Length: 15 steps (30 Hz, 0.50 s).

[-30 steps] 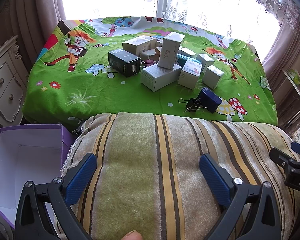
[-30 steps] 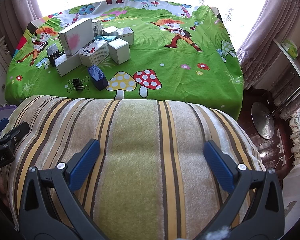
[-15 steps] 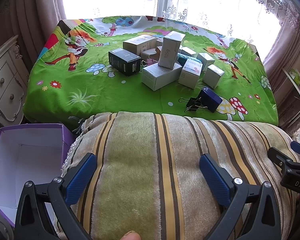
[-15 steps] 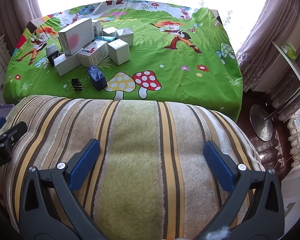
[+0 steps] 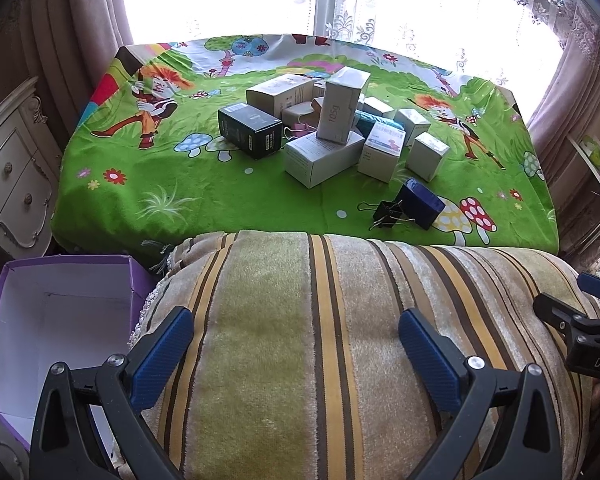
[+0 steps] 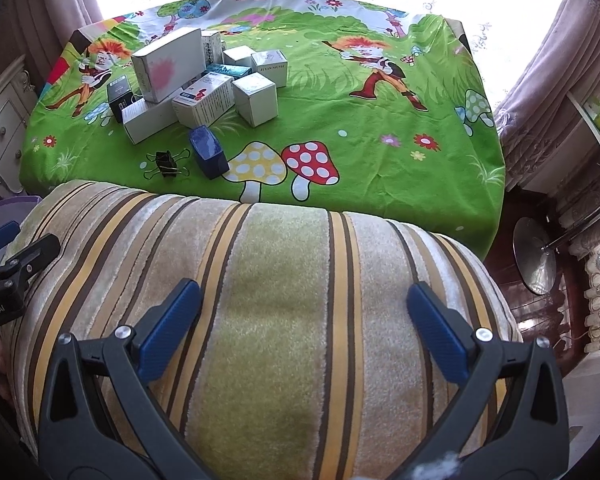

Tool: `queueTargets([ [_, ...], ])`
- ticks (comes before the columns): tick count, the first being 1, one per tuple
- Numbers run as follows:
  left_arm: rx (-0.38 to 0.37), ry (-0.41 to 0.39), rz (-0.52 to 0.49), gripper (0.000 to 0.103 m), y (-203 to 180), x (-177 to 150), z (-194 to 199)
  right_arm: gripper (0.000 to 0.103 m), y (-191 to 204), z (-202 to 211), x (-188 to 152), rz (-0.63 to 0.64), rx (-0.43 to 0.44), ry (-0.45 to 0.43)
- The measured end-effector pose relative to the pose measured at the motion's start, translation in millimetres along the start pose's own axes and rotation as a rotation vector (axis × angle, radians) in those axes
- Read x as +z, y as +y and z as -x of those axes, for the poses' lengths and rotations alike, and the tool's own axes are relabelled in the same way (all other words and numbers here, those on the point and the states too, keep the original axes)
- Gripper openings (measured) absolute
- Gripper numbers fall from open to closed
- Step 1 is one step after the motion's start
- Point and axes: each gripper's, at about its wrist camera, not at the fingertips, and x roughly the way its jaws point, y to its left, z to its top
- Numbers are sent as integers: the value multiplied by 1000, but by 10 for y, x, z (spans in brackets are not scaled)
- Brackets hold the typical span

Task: Organize rigid objects
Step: 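Close the right gripper on the blue block while the left grasps the black binder clip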

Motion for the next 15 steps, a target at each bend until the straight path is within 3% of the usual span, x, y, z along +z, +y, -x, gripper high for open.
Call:
queueTargets([
  [3,7,-21,-43,103,-73,94,39,103,43,-53,77,56,49,-10],
  [6,-33,-23,-73,101,-150,238,15,103,117,-106,174,103,66,-14],
  [15,-164,48,-251,85,-435,683,-380,99,301,-338,436,199,139,-1],
])
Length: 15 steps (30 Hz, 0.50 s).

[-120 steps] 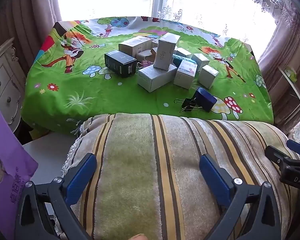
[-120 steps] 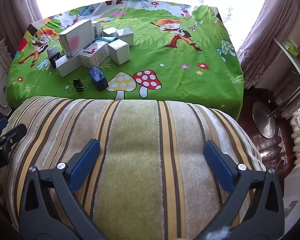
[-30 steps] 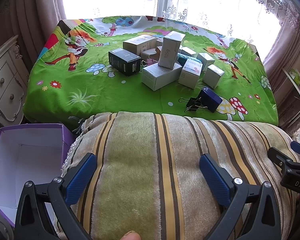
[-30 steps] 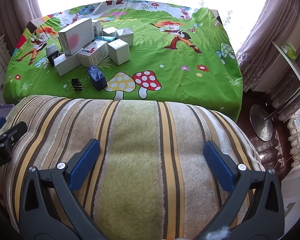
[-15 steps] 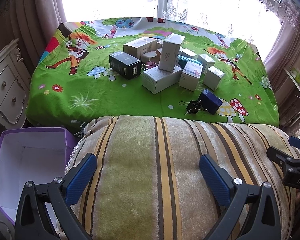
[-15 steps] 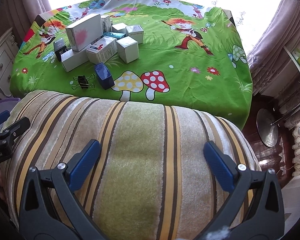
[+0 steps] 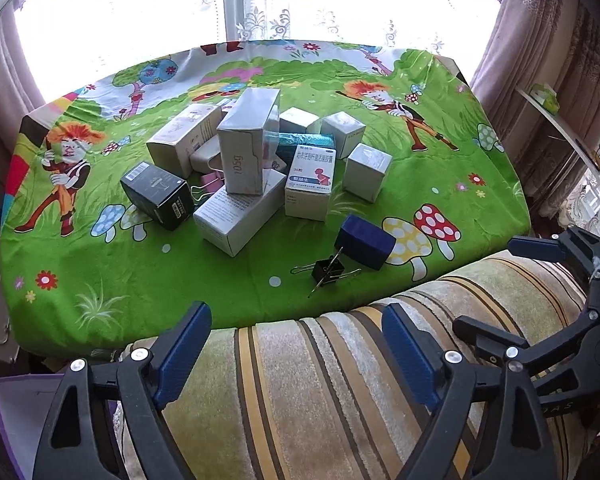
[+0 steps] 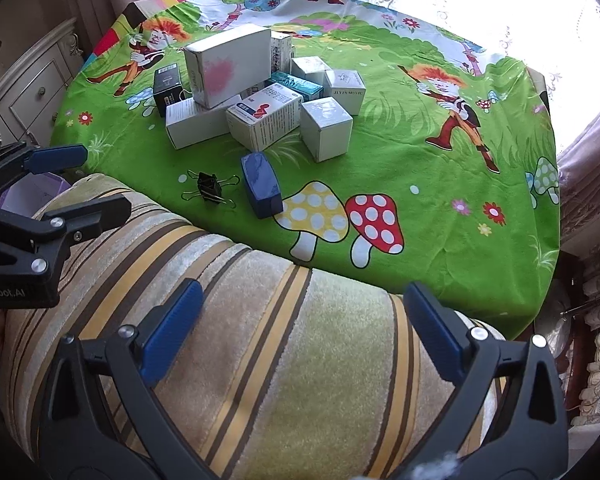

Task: Organize rigid objects
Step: 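Close the right gripper on the blue block while the left grasps the black binder clip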

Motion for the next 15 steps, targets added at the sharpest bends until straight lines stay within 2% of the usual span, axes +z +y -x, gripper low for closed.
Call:
queueTargets([
  [2,-32,30,-46,81,-18,70,-115,95,-6,-51,44,-1,23,2],
  [4,-39,55,-87,72,-39,128,-224,90,-41,-123,83,-15,47,15],
  [7,-36,81,-146,69,-66,211,-365,81,-83,-236,137,-29,83,37],
  [12,-33,120,-270,68,-196,289,-556,80,-92,-359,216,-16,117,49],
  [15,-41,151,-312,57,-235,315,-680,76,-103,-430,259,-14,134,62],
])
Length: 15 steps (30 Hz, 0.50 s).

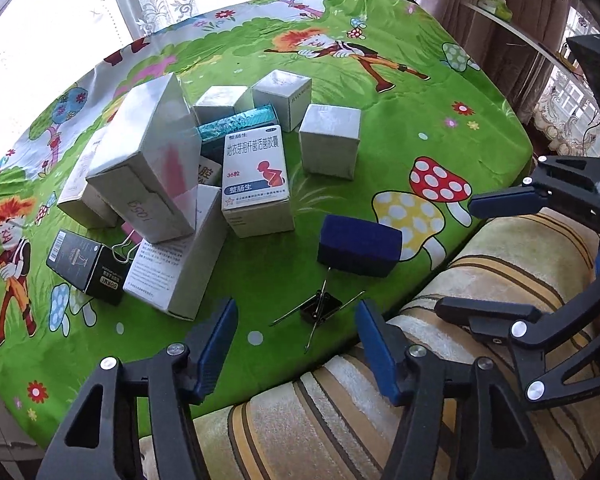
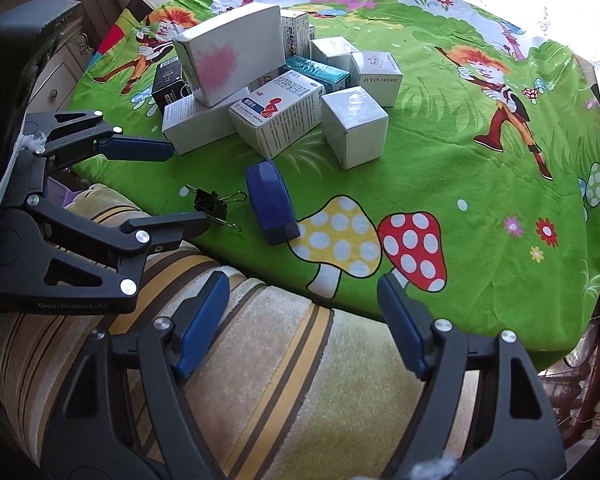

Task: Organize rigid objects
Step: 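Close the right gripper on the blue block while the left grasps the black binder clip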

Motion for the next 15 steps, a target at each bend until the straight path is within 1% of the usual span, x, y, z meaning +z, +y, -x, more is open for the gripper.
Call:
queueTargets([
  [2,-2,16,-26,51,-20,22,-62,75,-15,-37,24,-3,8,6],
  [5,-11,36,-40,40,-38,31,-133,75,-33,-82,66,-4,21,13],
  [7,-20,50,-40,27,-55,48,-186,75,-43,-109,96,-6,25,14],
  [9,-30,54,-38,22,-59,37,-214,75,-48,-140,141,-6,30,13],
  [15,-42,25,-5,21,25,-27,-131,74,34,-218,264,33,33,7],
])
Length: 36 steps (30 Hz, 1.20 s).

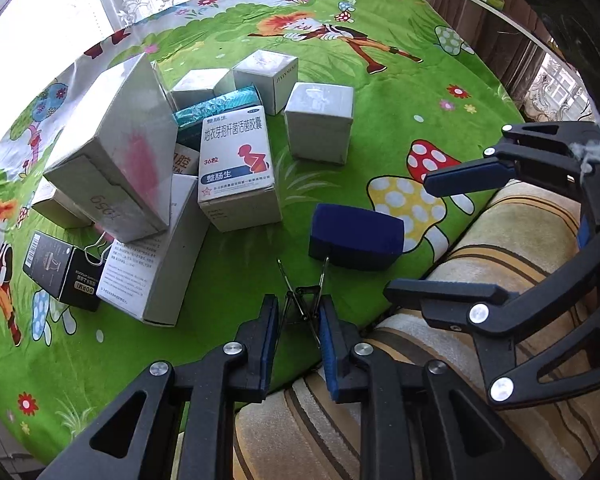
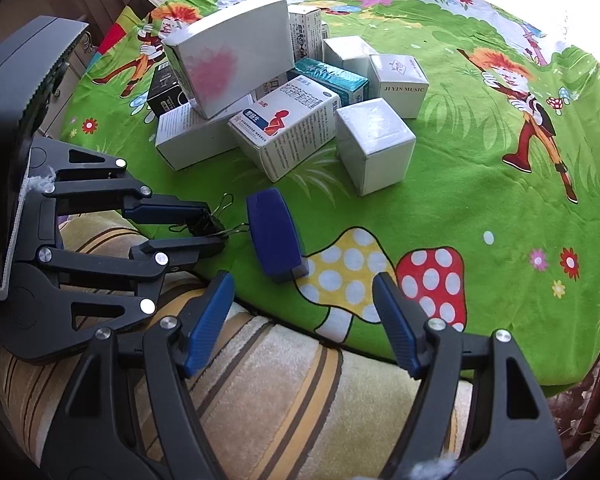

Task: Organize rigid objects
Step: 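Close the right gripper on the blue block while the left grasps the black binder clip, then lower the blue block with the right gripper into the purple box while the left drops the clip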

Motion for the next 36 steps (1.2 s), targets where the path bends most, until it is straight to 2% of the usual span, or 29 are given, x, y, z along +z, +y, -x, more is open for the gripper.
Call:
queueTargets([
  [3,-10,-25,49,21,98,-28,106,66,19,-64,45,7,6,17],
  [5,-31,-43,77,21,154,-72,203,57,21,-108,71,5,8,32],
  [8,-22,-72,124,21,214,-148,322,49,14,-159,107,5,10,47],
  [11,-18,-106,197,21,311,-288,473,38,52,-199,128,20,2,53],
  [14,-13,-137,270,21,406,-465,633,31,98,-205,139,35,0,52],
  [19,-4,-183,387,21,513,-724,812,30,87,-148,126,21,18,31],
  [27,35,-245,560,21,764,-1216,1047,29,208,154,92,53,-11,-56],
  [36,80,-257,697,21,1033,-1781,1184,29,316,297,52,69,-7,-89],
])
